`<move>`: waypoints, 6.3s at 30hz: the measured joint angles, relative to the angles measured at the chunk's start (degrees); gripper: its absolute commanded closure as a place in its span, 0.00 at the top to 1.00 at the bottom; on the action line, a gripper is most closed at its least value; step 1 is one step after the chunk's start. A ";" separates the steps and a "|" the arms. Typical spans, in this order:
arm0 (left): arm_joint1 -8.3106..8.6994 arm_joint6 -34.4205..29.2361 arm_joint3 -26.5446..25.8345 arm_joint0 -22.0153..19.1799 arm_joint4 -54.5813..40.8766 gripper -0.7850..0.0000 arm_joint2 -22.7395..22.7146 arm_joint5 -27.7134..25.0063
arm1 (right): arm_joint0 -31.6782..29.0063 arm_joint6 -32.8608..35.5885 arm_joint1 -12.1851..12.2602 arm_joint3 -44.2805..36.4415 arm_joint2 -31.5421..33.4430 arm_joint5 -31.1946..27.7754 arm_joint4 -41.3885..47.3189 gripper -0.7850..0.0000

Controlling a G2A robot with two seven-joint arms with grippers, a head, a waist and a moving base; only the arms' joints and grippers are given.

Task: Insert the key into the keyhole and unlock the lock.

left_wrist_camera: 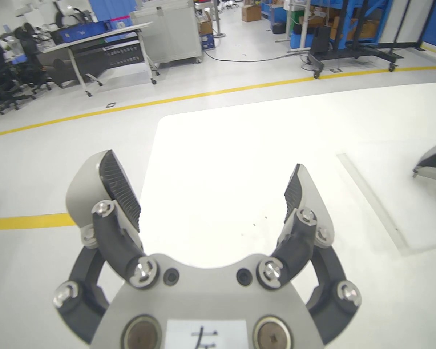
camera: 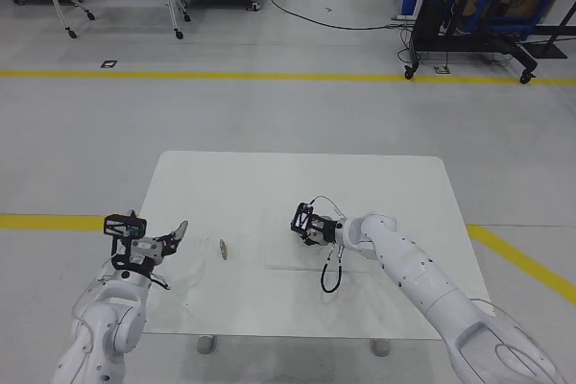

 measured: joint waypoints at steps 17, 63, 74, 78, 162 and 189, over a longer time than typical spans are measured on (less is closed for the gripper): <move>-0.36 -18.95 13.21 -23.35 4.38 1.00 18.73 -26.62 | 0.00 0.00 0.00 0.00 0.00 0.00 0.00 0.00; -5.20 -11.56 35.61 -35.73 13.79 1.00 36.15 -16.90 | -2.63 -5.30 1.12 -2.87 3.08 0.80 1.35 0.00; -5.21 -10.01 34.65 -36.18 15.81 1.00 36.54 -17.84 | -7.48 -20.51 3.90 -5.71 10.25 -7.31 5.46 0.00; -4.83 -8.43 31.80 -36.15 16.29 1.00 35.21 -18.15 | -6.83 -23.15 4.29 -4.09 11.22 -13.00 7.05 0.00; -8.52 -25.54 40.56 -40.75 -74.74 0.27 34.34 -29.15 | -7.36 21.60 1.44 -1.67 8.21 -9.59 94.40 0.00; -8.61 -23.78 39.79 -39.97 -71.78 0.00 33.58 -26.24 | -7.75 23.75 0.85 -1.61 9.41 -8.05 93.06 0.00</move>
